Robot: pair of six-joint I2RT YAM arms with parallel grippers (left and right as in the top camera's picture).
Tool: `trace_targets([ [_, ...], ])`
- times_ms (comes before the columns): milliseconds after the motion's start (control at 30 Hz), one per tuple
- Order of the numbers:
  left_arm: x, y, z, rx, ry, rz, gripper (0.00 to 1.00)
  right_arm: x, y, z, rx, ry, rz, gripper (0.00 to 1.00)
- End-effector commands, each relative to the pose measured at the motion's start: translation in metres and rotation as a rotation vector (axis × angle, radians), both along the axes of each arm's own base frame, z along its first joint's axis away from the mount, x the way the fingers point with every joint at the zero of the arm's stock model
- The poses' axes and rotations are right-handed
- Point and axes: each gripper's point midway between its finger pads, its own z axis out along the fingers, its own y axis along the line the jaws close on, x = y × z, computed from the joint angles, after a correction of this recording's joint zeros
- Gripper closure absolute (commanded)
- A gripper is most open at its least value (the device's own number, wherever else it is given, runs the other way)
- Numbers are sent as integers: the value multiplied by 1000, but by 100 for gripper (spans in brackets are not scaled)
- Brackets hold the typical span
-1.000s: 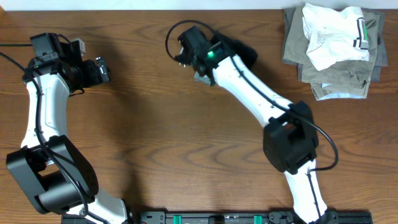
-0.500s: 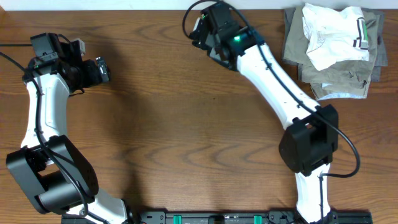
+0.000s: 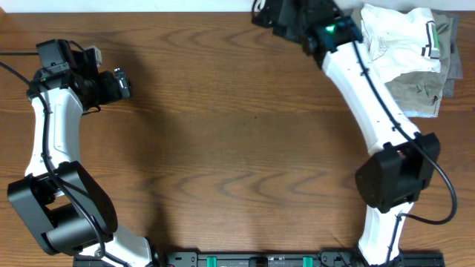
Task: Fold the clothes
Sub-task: 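Carry the bundle right and lower it onto the clothes stack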
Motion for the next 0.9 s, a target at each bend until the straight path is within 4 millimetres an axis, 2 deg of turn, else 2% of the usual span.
trace_targets([
  [0,-3,0,-10,-7,28,8,2,1,-27,61,-29,-131,14,99],
  [100,-3,0,-10,-7,27,8,2,6,-45,74,-39,-166,45,99],
  [233,-3,0,-10,-7,27,8,2,14,-70,82,-78,-193,118,99],
  [467,-3,0,-10,-7,27,9,2,26,-122,107,-50,-302,154,99],
  [633,-3,0,-10,-7,27,8,2,27,-152,120,-51,-364,211,99],
  [867,-3,0,-10,-7,27,8,2,20,-200,123,-31,-379,224,99],
])
